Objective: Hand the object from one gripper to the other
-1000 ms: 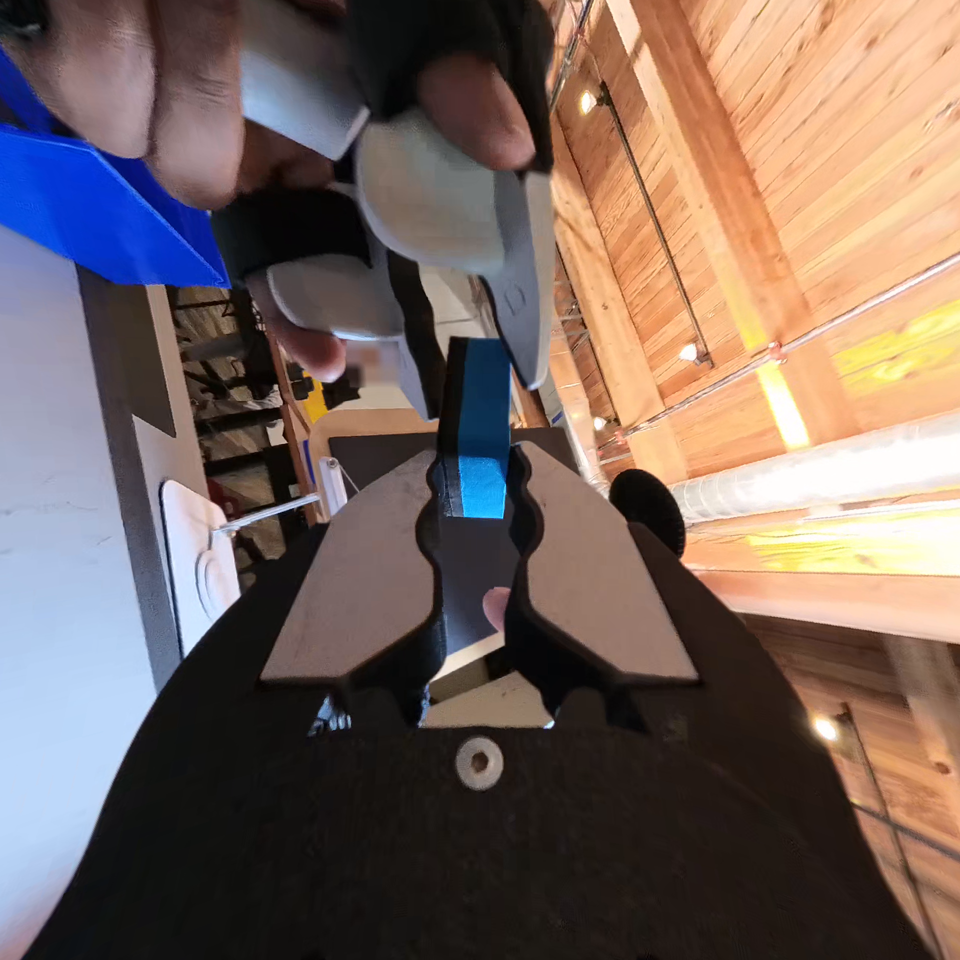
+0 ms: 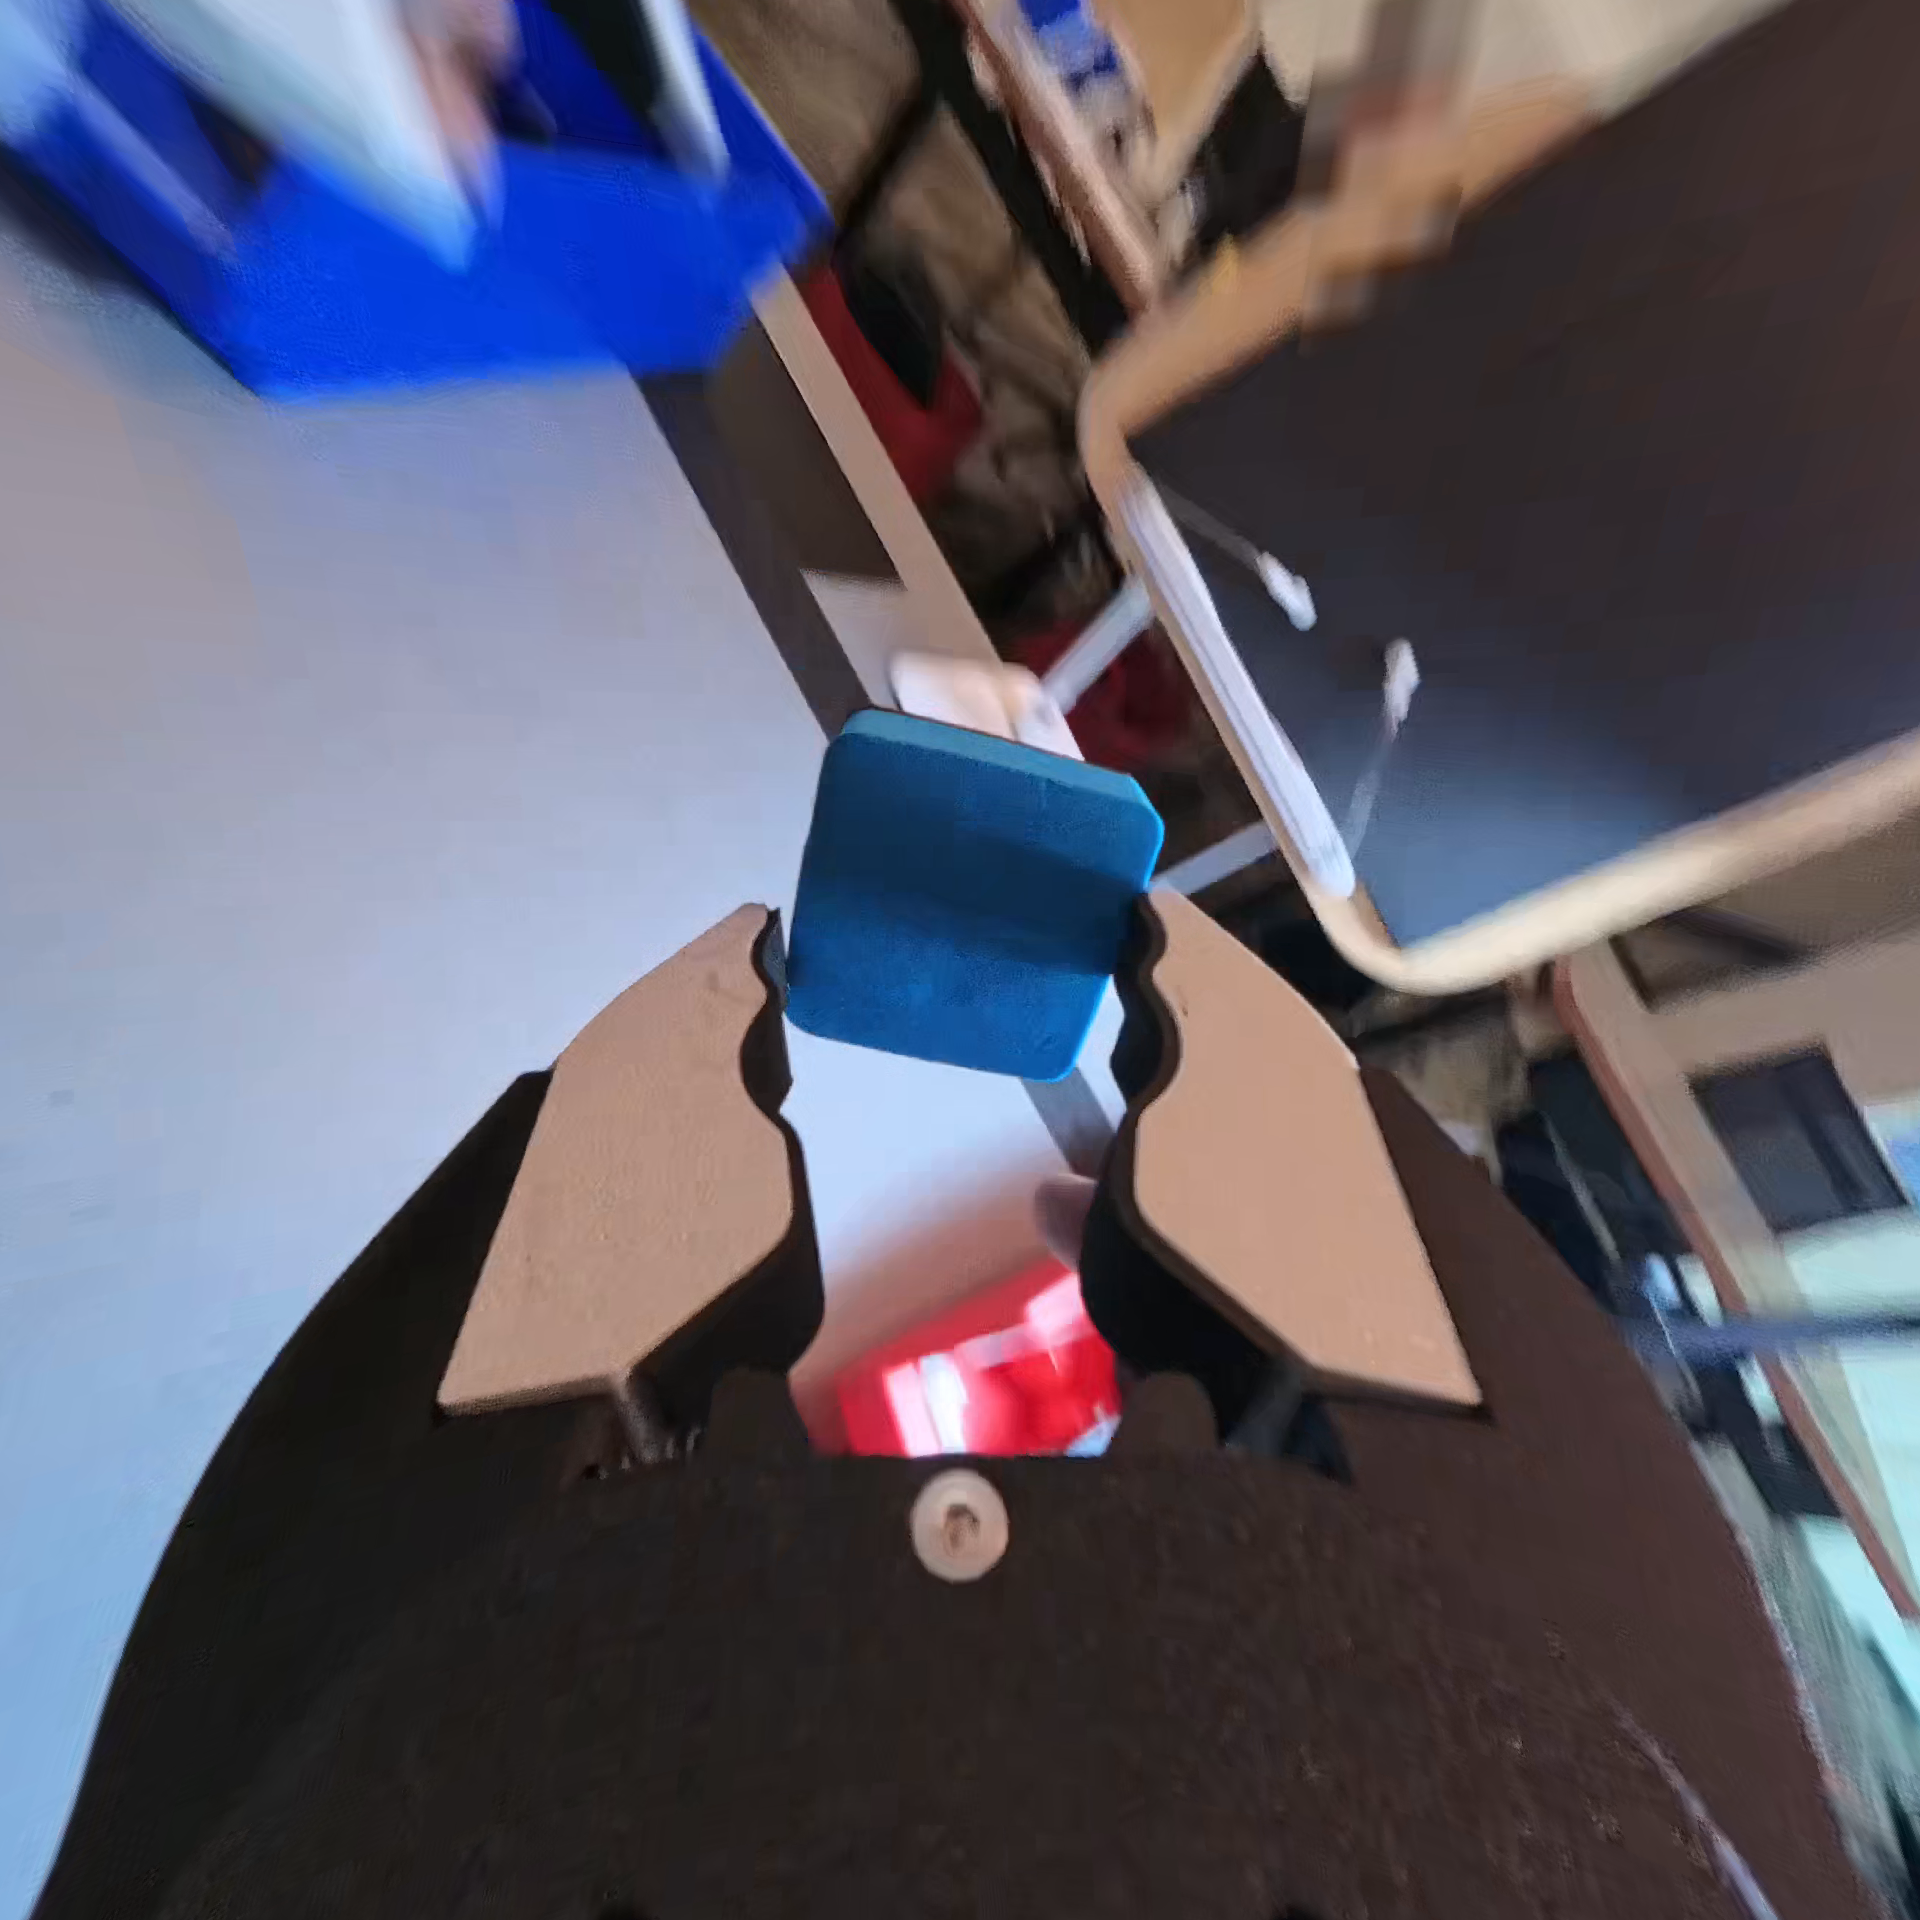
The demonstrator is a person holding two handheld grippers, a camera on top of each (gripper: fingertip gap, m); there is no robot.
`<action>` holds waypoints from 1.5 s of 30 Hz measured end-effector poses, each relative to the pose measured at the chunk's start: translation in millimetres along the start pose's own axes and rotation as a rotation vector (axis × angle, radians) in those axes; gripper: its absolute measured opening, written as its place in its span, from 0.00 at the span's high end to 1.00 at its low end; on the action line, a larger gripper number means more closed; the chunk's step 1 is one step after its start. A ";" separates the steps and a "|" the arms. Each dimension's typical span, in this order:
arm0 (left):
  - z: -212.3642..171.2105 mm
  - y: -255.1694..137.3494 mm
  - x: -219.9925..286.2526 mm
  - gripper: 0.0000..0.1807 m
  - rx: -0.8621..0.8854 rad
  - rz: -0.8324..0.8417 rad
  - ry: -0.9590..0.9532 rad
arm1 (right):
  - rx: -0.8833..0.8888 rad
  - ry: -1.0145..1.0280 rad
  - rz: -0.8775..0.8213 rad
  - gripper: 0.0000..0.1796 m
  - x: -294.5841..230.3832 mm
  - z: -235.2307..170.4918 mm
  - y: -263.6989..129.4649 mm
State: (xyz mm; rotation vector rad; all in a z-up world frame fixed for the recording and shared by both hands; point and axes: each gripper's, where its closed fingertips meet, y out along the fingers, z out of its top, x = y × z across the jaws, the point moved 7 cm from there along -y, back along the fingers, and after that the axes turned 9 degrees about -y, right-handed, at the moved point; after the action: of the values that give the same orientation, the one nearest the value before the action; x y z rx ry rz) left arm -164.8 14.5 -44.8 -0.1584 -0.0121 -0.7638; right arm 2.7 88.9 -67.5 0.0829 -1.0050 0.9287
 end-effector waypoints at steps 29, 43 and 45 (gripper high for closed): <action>-52.9 -147.1 -193.9 0.71 -0.354 0.810 -0.261 | -0.184 0.520 -0.111 0.62 41.5 -121.5 -29.2; -160.1 -121.4 -263.0 0.48 -0.912 0.827 -0.663 | -0.043 0.476 0.046 0.65 -12.9 -74.0 -29.7; -162.2 -119.1 -267.9 0.46 -0.924 0.849 -0.679 | -0.044 0.489 0.062 0.66 -16.7 -75.4 -27.4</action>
State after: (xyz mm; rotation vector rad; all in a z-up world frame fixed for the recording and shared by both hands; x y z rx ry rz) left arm -448.2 90.2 -206.9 -1.2155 -0.2232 0.2143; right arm 70.2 95.7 -113.4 -0.2058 -0.5751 0.9243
